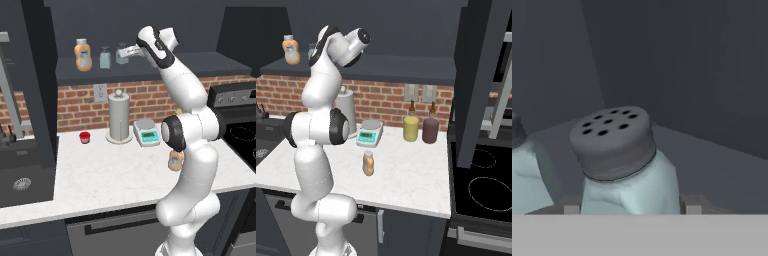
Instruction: Put the shaker and condiment bottle from the counter next to their counterparts in the cabinet.
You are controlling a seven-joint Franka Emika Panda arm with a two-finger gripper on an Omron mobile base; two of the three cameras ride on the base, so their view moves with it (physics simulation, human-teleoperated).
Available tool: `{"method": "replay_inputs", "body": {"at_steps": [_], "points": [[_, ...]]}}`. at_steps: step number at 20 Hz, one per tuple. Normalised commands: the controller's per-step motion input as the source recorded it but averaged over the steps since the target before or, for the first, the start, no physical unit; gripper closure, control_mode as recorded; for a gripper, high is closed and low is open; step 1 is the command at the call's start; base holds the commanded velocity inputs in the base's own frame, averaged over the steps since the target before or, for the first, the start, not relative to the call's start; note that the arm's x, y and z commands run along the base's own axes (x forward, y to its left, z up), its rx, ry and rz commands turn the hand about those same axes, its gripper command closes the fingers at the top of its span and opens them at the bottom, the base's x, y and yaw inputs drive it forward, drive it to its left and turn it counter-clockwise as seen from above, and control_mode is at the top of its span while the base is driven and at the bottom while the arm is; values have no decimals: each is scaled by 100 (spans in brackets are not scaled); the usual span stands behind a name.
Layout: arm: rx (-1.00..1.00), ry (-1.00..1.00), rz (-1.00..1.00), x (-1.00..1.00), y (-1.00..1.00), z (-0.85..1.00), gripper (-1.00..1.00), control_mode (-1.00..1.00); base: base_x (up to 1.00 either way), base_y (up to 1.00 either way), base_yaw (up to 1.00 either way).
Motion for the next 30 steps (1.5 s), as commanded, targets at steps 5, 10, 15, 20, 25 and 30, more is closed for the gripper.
{"method": "replay_inputs", "body": {"at_steps": [5,10,15,20,25,30], "points": [[0,0,0,41,1,-13,100,-100,0,0,0],[0,0,0,30,1,-26,100,-100,0,0,0],[0,0,0,27,10,-35,100,-100,0,0,0],[0,0,0,18,9,-34,100,-100,0,0,0],[0,0,0,2,1,-24,100,-100,0,0,0],[0,0,0,-2,0,-16,100,-100,0,0,0]]}}
